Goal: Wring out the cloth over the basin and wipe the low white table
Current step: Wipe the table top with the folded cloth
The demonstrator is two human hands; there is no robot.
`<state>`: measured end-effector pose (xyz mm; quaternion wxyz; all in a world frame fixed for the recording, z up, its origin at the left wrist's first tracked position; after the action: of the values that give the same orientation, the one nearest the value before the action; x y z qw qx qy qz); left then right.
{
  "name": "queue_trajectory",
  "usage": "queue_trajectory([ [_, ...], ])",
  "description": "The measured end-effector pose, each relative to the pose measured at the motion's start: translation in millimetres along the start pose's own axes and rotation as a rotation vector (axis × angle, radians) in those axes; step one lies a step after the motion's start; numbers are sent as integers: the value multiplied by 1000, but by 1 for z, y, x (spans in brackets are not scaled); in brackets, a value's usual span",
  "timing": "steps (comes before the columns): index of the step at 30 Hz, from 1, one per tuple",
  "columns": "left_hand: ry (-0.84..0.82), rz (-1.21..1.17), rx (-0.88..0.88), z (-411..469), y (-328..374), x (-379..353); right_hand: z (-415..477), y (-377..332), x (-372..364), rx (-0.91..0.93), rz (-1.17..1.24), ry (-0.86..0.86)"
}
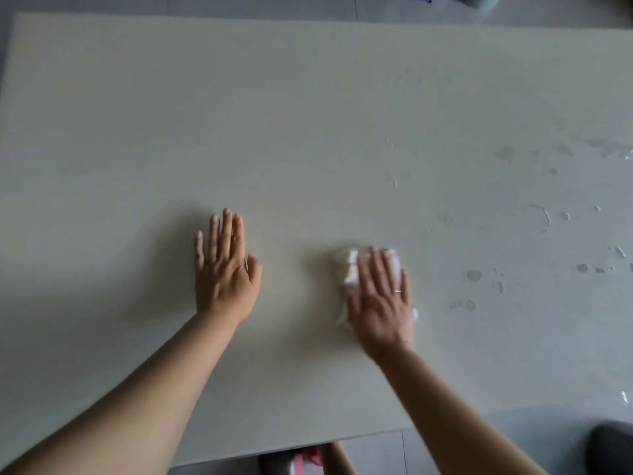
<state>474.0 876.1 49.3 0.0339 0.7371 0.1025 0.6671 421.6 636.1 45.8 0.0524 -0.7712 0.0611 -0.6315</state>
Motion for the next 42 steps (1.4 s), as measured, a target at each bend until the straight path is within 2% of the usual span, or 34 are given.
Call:
queue_trajectory([
  [3, 25, -45, -51, -61, 6, -4, 1, 32, 3, -286, -2, -26],
  [6, -17, -45, -147, -112, 12, -18, -8, 0, -3, -386, 66, 16],
  [8, -39, -31, -154, -124, 12, -25, -28, -40, -9, -257, 83, 47],
  [11, -44, 3, -139, -122, 12, -28, -68, -85, -22, 22, 69, 2],
  [14, -60, -1, -125, -122, 13, -26, -75, -65, -23, 223, 63, -12],
  [15, -57, -5, -125, -122, 13, -26, -74, -49, -20, 233, 40, -12],
  [16, -55, -8, -126, -123, 13, -26, -73, -30, -16, 180, 15, -4],
  [19, -58, -4, -116, -123, 13, -25, -71, 20, -7, -143, -14, -20],
  [21, -61, -4, -113, -122, 14, -24, -75, 20, -9, -331, 27, -18],
  [23, -60, -11, -112, -122, 15, -24, -82, -11, -14, -425, 84, 9],
  [25, -67, -10, -113, -121, 15, -24, -96, -58, -21, -316, 105, 26],
  [28, -72, 0, -125, -121, 15, -24, -121, -107, -31, -36, 111, -16],
  [31, -58, -9, -128, -121, 14, -23, -125, -79, -33, 172, 99, -26],
  [33, -36, -9, -130, -121, 13, -24, -123, -34, -28, 215, 22, -6],
  [37, -14, -5, -124, -123, 16, -24, -119, 50, -12, -72, -40, 28],
  [40, 0, 14, -122, -124, 16, -25, -122, 32, -15, -307, 30, 47],
  [42, 2, 30, -124, -124, 16, -26, -129, -5, -21, -266, 49, 43],
])
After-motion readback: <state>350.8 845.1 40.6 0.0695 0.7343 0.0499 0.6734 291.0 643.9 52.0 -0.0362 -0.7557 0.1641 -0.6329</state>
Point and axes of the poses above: each hand's wrist, its own z-axis towards the middle knuckle, its own x-axis out of the back of the hand, y = z × x, the point moved 2 cm from there along z, towards the middle knuckle, and after that the axes turned 2 degrees about x, right-handed, at the moved point
